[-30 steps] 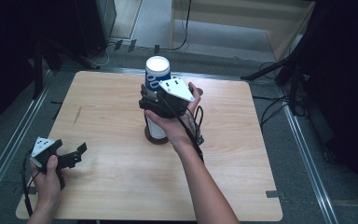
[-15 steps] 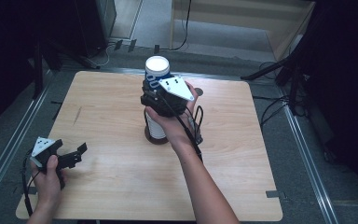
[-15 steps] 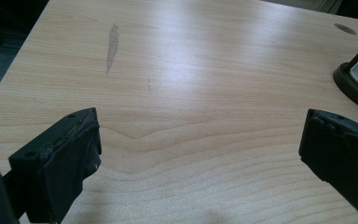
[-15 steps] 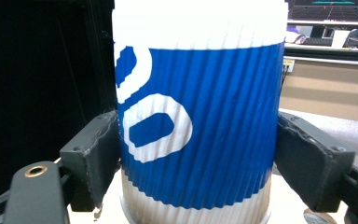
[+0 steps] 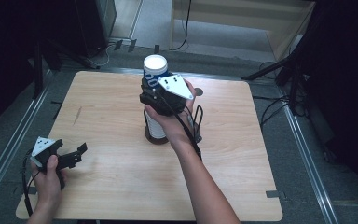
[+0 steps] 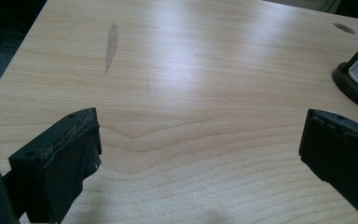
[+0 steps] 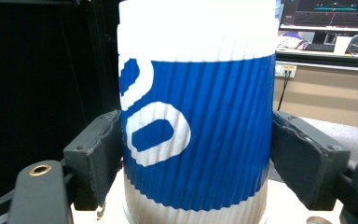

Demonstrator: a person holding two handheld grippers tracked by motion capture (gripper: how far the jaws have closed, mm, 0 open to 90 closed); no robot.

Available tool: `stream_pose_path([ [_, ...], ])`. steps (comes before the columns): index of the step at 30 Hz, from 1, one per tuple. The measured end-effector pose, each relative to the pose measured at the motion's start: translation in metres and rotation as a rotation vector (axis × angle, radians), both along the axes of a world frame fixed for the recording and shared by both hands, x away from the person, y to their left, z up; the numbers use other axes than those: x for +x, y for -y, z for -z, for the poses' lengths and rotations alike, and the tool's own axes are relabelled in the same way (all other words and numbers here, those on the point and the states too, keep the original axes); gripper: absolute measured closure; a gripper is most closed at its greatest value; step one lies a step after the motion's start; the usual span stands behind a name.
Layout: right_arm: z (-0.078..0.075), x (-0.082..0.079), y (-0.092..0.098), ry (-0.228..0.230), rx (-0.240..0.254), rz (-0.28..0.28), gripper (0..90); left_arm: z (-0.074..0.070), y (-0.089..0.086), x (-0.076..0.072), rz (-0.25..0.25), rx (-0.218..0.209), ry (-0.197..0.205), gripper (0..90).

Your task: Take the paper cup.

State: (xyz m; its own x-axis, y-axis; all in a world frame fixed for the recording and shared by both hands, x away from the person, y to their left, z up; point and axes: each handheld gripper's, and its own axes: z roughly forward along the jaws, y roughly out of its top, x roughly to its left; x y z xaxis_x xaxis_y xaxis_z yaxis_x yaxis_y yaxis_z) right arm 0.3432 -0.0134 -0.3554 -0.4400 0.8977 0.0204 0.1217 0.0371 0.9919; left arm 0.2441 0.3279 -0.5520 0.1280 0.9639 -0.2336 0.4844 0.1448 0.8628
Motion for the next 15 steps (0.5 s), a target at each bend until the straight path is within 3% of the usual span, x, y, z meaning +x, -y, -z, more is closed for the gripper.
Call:
stream_pose_path([
  [8, -0.0031, 0.0001, 0.0004, 0.007, 0.003, -0.002, 22.5, 0.0000, 0.0001, 0.0002, 0.000, -0.001, -0.001, 0.0],
  [15, -0.0060, -0.0001, 0.0023, 0.009, 0.036, 0.003, 23.7, 0.0000, 0.0000, 0.0004, 0.003, 0.000, -0.003, 0.0],
])
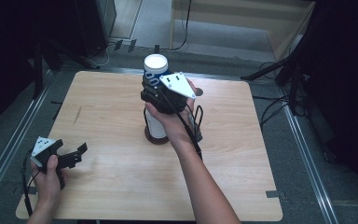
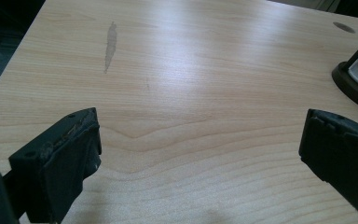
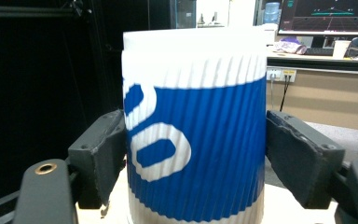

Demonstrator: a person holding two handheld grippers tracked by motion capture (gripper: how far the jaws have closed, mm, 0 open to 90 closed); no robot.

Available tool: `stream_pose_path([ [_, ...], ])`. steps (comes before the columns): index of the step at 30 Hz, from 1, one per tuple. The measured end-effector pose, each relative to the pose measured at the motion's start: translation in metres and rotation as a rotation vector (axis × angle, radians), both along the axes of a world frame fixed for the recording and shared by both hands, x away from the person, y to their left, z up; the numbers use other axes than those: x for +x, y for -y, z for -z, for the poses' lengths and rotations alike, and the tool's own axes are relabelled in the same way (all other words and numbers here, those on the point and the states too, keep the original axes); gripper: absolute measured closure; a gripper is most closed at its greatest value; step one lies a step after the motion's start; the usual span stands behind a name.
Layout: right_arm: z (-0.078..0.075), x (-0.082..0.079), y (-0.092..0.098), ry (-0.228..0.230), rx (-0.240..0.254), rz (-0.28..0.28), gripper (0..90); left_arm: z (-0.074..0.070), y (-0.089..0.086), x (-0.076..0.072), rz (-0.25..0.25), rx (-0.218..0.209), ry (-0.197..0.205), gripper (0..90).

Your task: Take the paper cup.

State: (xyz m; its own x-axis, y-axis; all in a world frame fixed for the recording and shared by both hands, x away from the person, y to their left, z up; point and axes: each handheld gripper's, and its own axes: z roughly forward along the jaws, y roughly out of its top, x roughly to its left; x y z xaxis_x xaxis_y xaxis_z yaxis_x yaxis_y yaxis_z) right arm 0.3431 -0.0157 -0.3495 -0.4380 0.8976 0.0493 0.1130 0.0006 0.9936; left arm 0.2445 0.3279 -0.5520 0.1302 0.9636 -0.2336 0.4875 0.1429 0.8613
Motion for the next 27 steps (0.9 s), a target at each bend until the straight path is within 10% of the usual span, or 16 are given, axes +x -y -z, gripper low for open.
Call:
stream_pose_path([
  [10, -0.002, 0.001, 0.001, 0.006, 0.006, -0.001, 24.0, 0.000, 0.000, 0.000, 0.002, 0.001, -0.002, 0.0],
  [17, 0.007, 0.017, -0.006, -0.090, -0.003, 0.005, 18.3, 0.000, 0.000, 0.000, 0.002, 0.002, -0.002, 0.0],
  [27, -0.001, 0.014, -0.005, -0.037, 0.026, 0.004, 20.9, 0.000, 0.000, 0.000, 0.007, -0.001, -0.006, 0.0],
])
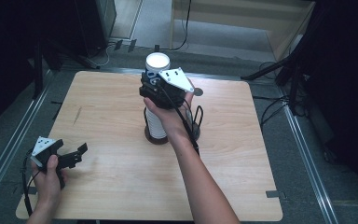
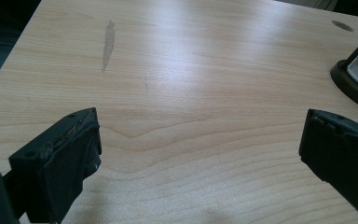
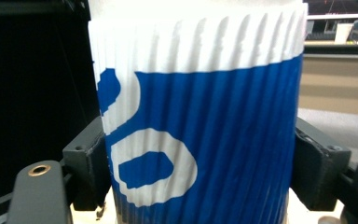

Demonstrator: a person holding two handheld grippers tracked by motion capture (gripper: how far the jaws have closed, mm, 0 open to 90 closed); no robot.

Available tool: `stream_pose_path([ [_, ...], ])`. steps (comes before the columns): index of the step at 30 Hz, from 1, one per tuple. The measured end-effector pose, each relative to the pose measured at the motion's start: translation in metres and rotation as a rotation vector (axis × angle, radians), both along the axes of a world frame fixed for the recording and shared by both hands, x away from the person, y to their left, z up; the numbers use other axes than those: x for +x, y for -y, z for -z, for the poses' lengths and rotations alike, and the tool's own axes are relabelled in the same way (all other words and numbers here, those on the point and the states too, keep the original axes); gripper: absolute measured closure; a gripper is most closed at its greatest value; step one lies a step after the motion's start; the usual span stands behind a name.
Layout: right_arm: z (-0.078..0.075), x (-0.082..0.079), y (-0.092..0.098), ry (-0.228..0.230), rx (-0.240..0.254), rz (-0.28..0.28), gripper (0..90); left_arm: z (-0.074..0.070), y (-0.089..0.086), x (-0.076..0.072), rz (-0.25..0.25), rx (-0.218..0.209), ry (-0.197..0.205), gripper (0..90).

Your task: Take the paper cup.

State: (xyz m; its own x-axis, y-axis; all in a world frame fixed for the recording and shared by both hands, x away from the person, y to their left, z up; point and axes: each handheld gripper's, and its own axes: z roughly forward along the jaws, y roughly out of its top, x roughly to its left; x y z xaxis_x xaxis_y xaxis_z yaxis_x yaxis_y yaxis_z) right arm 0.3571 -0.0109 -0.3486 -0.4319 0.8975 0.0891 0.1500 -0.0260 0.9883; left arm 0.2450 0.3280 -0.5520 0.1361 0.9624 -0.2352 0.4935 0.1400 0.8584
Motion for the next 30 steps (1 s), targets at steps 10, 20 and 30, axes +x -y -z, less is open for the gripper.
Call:
stream_pose_path([
  [10, -0.017, -0.004, 0.001, 0.041, 0.006, 0.002, 20.6, 0.000, 0.000, 0.000, 0.002, 0.003, 0.001, 0.0],
  [20, -0.035, -0.008, 0.007, 0.102, 0.035, 0.003, 20.6, 0.000, 0.000, 0.000, 0.005, 0.005, -0.001, 0.0],
  [30, -0.048, -0.017, 0.012, 0.190, 0.038, 0.014, 20.7, 0.000, 0.001, 0.000, 0.004, 0.002, 0.008, 0.0],
])
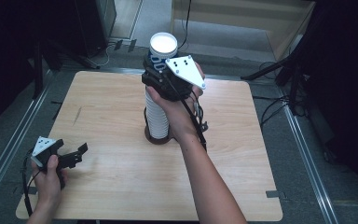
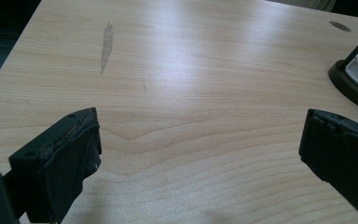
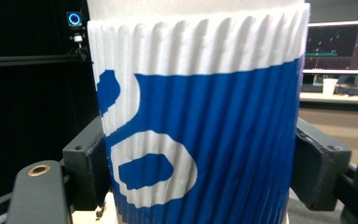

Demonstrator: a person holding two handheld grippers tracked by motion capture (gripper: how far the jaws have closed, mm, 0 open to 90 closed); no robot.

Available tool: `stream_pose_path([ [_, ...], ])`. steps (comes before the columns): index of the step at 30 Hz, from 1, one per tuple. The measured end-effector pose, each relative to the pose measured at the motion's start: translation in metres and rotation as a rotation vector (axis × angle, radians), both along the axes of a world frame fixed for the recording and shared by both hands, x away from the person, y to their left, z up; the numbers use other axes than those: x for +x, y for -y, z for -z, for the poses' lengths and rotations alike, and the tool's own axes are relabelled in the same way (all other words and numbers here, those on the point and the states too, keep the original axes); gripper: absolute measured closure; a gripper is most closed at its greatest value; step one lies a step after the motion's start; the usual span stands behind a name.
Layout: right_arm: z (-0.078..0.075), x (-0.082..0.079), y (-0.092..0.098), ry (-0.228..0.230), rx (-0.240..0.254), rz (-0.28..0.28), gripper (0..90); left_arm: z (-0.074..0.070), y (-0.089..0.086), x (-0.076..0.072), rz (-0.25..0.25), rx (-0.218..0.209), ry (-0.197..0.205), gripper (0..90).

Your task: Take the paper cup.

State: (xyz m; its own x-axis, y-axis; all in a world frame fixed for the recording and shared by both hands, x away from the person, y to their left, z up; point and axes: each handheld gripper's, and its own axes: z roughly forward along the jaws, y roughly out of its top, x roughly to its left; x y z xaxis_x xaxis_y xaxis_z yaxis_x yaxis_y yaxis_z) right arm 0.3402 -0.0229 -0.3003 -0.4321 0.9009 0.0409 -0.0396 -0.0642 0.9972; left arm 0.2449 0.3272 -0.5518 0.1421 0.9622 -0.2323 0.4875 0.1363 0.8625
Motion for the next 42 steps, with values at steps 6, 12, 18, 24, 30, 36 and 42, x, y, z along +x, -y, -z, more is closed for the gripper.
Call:
stream_pose_path([
  [6, -0.006, -0.005, 0.007, 0.045, 0.008, 0.028, 20.7, 0.000, 0.000, 0.000, 0.000, -0.001, 0.001, 0.0],
  [12, -0.010, -0.009, 0.016, 0.065, 0.001, 0.052, 20.7, 0.000, 0.000, 0.000, 0.000, -0.001, 0.001, 0.0],
  [18, -0.010, -0.011, 0.029, 0.065, 0.008, 0.074, 20.7, 0.000, 0.000, 0.000, 0.000, 0.002, 0.001, 0.0],
  [24, -0.006, -0.012, 0.044, 0.062, 0.005, 0.107, 20.7, 0.000, 0.000, 0.000, 0.002, 0.005, 0.001, 0.0],
  [30, 0.001, -0.013, 0.061, 0.055, 0.004, 0.136, 20.7, 0.000, 0.000, 0.000, -0.001, 0.002, 0.003, 0.0],
  [36, 0.012, -0.015, 0.076, 0.040, -0.005, 0.163, 20.7, 0.000, 0.000, 0.000, 0.001, 0.003, 0.004, 0.0],
  [42, 0.023, -0.018, 0.092, 0.018, -0.002, 0.190, 20.7, 0.000, 0.000, -0.001, -0.001, 0.002, 0.005, 0.0],
])
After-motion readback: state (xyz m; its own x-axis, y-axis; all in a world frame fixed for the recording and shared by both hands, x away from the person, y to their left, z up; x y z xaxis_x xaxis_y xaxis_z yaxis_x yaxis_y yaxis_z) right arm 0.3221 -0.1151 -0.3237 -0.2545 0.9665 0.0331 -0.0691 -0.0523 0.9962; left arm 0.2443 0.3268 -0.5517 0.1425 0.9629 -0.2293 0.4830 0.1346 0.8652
